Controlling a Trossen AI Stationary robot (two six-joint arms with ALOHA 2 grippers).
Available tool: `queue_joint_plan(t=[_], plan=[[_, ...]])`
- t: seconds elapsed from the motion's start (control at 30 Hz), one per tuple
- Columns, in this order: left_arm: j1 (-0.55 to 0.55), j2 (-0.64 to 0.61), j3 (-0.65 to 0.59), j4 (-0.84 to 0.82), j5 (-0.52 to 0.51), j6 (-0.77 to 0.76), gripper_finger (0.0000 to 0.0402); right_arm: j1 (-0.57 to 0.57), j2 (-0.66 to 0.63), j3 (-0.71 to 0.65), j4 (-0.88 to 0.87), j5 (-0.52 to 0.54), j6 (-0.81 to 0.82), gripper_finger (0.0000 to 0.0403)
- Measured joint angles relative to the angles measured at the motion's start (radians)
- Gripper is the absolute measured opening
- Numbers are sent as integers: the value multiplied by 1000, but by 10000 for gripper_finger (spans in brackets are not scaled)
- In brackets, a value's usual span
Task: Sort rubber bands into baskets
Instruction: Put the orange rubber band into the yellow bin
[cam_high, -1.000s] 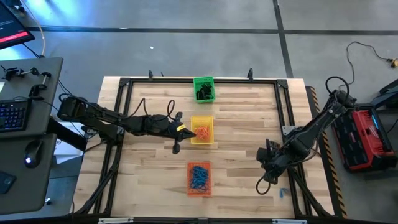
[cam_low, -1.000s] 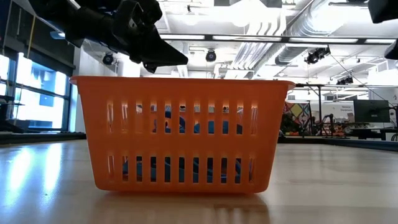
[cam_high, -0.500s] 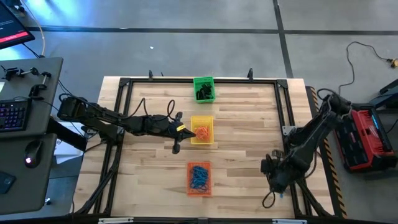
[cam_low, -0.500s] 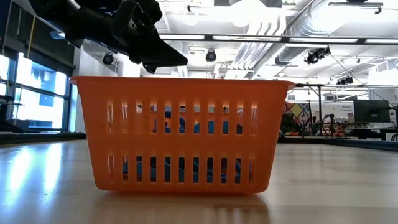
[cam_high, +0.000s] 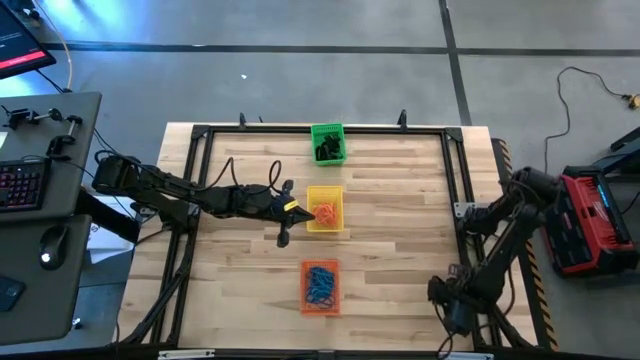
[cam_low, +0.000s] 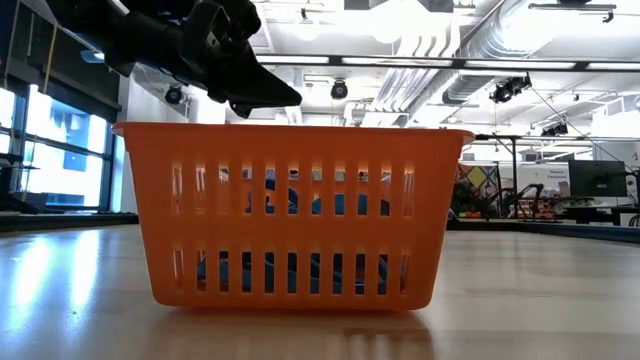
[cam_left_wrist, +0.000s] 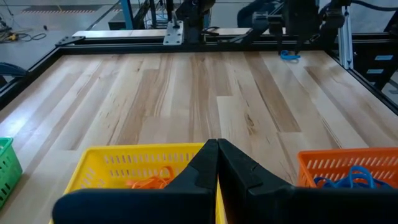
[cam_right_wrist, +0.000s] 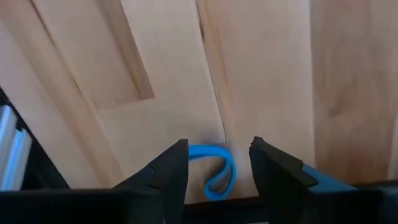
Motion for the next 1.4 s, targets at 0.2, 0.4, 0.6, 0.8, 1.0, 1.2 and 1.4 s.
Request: queue_joint_plan(t=[0.2, 0.4, 0.6, 0.8, 1.0, 1.2, 1.4], plan=[[0, 0, 0, 0, 0, 1, 0, 52, 42, 0, -4, -21, 21, 161], [0, 0, 0, 0, 0, 5, 0, 86, 96, 3, -12, -48, 21, 160], [0, 0, 0, 0, 0, 8, 0, 73, 102, 3, 5, -61, 21, 117], [0, 0, 0, 0, 0, 8, 0, 7, 66, -3, 6, -43, 21, 11], [-9, 0, 0, 0, -1, 3, 0, -77, 34, 1, 52, 66, -29, 10], [-20, 0, -82, 156, 0, -11, 0, -200, 31, 89, 53, 216, -218, 3], [-19, 0, -173, 296, -8, -69, 0, -333, 30, 211, 70, 359, -455, 1]])
